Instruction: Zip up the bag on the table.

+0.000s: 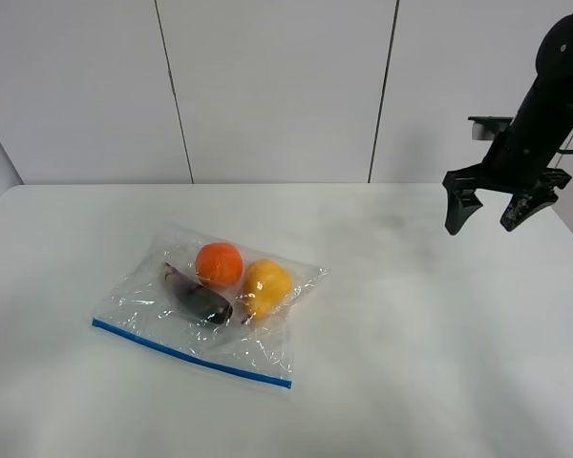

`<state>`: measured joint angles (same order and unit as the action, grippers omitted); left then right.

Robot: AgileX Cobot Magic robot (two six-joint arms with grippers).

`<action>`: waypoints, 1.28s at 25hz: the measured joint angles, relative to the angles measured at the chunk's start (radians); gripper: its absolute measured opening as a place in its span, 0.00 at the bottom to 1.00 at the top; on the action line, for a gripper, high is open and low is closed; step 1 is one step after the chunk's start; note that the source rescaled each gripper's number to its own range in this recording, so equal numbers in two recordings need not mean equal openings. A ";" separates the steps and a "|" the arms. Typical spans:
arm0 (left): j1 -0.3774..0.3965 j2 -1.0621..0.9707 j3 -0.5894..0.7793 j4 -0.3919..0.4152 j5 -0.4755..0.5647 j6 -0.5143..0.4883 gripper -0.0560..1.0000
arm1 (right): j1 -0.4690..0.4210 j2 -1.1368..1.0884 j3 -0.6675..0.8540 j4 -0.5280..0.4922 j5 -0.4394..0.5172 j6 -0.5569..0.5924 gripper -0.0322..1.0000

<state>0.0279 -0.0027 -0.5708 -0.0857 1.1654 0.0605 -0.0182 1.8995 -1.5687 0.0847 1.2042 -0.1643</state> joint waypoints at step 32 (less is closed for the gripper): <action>0.000 0.000 0.000 -0.001 0.000 -0.001 1.00 | 0.000 -1.755 1.078 -0.019 -0.180 0.098 0.89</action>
<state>0.0279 -0.0027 -0.5708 -0.0866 1.1654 0.0595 -0.0182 0.1448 -0.4910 0.0661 1.0240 -0.0668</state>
